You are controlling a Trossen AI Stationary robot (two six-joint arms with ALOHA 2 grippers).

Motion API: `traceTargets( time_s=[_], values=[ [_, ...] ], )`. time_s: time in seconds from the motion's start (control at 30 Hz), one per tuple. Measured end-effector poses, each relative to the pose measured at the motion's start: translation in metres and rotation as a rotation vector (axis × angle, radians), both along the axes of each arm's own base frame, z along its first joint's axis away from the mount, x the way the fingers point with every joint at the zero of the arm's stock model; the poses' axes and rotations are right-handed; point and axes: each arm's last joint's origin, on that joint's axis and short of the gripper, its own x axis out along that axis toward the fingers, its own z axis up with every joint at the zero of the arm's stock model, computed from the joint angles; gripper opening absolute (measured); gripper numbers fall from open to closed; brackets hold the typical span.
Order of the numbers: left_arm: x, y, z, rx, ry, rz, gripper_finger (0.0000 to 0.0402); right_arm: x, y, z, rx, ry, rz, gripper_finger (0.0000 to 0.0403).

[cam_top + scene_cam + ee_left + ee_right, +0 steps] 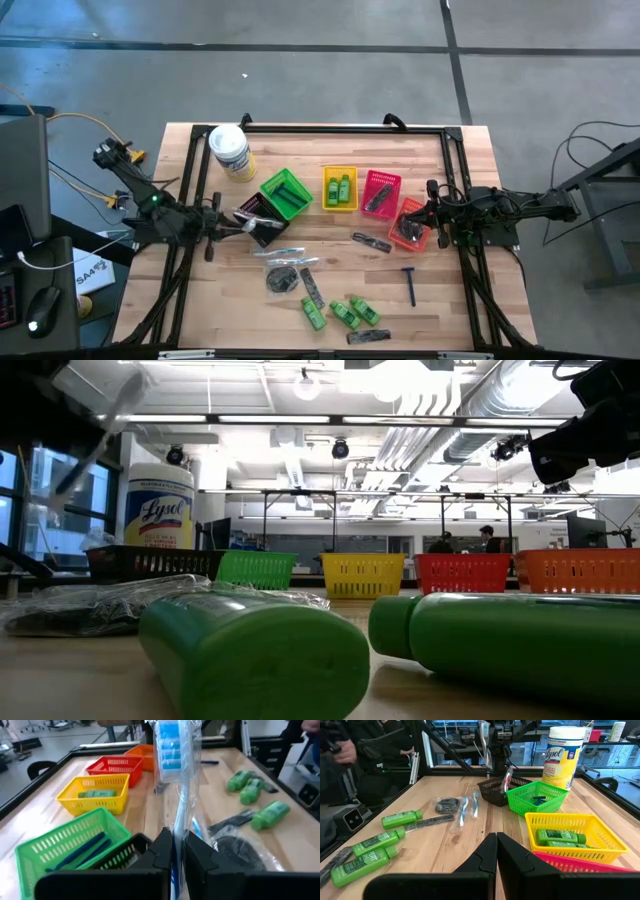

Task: Pick & Place Travel size toiletries
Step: Put the bottom blue toothbrush into the black bin

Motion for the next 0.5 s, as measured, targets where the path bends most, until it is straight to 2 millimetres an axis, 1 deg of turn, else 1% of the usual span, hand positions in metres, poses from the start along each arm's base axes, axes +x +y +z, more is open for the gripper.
traceTargets(
  time_s=[0.1,0.3,0.43,0.5],
  values=[
    [-0.001,0.001,-0.006,0.000,0.000,0.002,0.0015,0.000,0.000,0.000,0.001,0.000,-0.001,0.0003],
    [-0.002,0.002,-0.003,-0.006,-0.029,0.002,0.0015,0.000,0.000,0.000,0.002,0.000,0.000,0.0003],
    [-0.002,0.003,-0.001,0.078,-0.054,0.033,0.0015,0.000,0.000,0.000,0.002,0.000,0.000,0.0003],
    [-0.001,0.003,0.004,0.107,-0.057,0.046,0.0015,0.000,0.000,0.000,0.001,0.000,0.000,0.0003]
  ],
)
